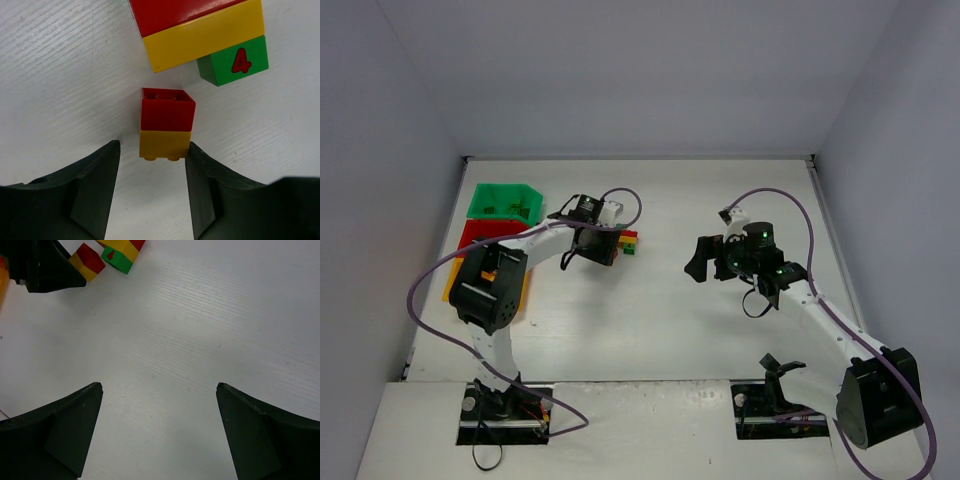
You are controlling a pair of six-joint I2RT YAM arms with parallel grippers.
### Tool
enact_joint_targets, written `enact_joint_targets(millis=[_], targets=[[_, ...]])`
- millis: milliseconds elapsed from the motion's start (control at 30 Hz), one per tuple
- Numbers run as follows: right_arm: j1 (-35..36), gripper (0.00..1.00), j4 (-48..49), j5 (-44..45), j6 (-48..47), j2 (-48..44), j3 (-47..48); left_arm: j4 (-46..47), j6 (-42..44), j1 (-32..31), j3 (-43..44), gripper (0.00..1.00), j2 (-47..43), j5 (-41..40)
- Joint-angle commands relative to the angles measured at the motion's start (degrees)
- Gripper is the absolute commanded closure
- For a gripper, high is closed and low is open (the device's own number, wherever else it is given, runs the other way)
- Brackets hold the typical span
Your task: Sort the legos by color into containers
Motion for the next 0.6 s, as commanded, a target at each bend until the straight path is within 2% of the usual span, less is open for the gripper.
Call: enact_joint_targets(millis=[0, 400, 467, 567], targets=[[0.5, 0.06, 3.2, -1.3, -0.9, -0.3, 2.0, 2.7, 1.8, -1.1, 3.4, 0.52, -0.3, -1.3], [0.4, 0.06, 3.2, -2.3, -0.8, 0.0, 2.1, 4.9, 2.2, -1.5, 2.8, 0.55, 0.2, -2.4], [0.5, 0.06, 3.2, -2.4, -0.6, 0.1, 2.0, 5.0, 2.2, -1.4, 2.5, 0.63, 0.1, -2.1], [0.5, 0.06, 3.2, -2.5, -0.7, 0.0, 2.1, 5.0, 2.2, -1.5, 1.8, 0.66, -0.2, -1.7]])
